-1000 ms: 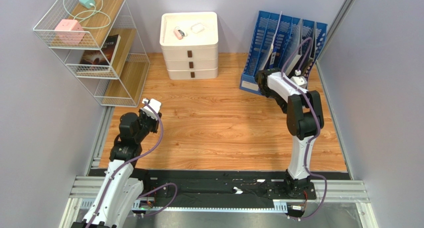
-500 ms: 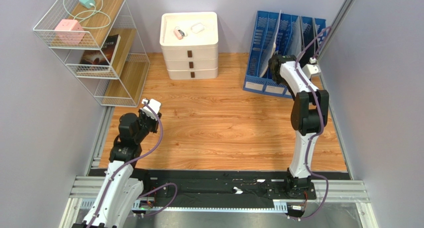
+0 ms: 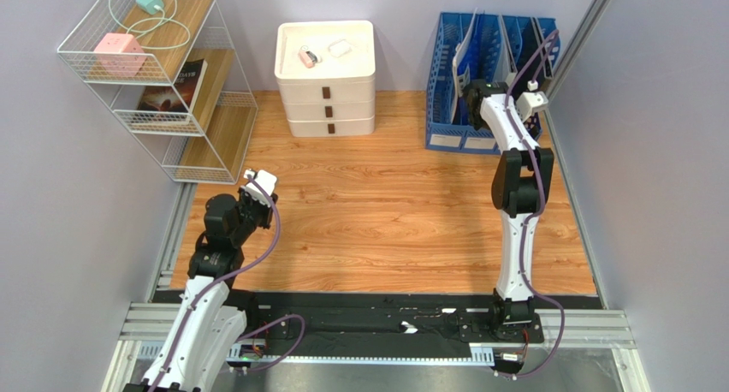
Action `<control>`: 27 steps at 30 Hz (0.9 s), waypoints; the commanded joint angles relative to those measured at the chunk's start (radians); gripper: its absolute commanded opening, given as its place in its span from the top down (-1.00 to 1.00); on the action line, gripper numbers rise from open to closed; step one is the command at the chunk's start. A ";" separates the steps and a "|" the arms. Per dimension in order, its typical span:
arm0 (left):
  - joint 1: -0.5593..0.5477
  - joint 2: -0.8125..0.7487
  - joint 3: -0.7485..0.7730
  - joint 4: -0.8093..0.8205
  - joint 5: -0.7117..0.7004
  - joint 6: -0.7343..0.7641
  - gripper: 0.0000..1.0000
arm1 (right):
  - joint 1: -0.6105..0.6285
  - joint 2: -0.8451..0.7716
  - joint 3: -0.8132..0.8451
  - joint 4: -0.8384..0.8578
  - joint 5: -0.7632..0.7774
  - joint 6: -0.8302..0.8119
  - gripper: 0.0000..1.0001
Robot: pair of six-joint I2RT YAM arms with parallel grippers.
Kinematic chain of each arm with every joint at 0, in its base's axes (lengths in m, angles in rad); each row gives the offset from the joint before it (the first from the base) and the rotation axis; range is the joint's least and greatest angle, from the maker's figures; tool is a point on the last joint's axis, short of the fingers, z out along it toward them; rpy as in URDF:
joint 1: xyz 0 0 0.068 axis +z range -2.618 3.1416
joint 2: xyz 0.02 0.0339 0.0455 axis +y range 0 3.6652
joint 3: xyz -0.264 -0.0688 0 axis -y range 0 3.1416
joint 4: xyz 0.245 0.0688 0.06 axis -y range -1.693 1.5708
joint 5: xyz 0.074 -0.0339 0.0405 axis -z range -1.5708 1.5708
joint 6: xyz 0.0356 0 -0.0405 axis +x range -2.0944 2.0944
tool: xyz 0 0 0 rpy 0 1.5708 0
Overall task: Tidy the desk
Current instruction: Move the storage box to the corner of the board, then reset both arms
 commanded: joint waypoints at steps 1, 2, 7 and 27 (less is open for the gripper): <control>0.007 0.006 0.003 0.023 0.012 0.022 0.28 | -0.018 0.036 0.115 -0.248 0.068 -0.048 -1.00; 0.007 0.006 0.004 0.023 0.014 0.022 0.28 | -0.018 0.031 0.110 -0.248 0.074 -0.042 -1.00; 0.007 0.009 0.006 0.019 0.022 0.021 0.28 | -0.018 -0.015 0.086 -0.220 0.114 -0.047 -1.00; 0.007 -0.057 -0.019 0.031 0.019 0.012 0.26 | 0.924 -0.863 -0.488 -0.209 0.222 -0.197 -1.00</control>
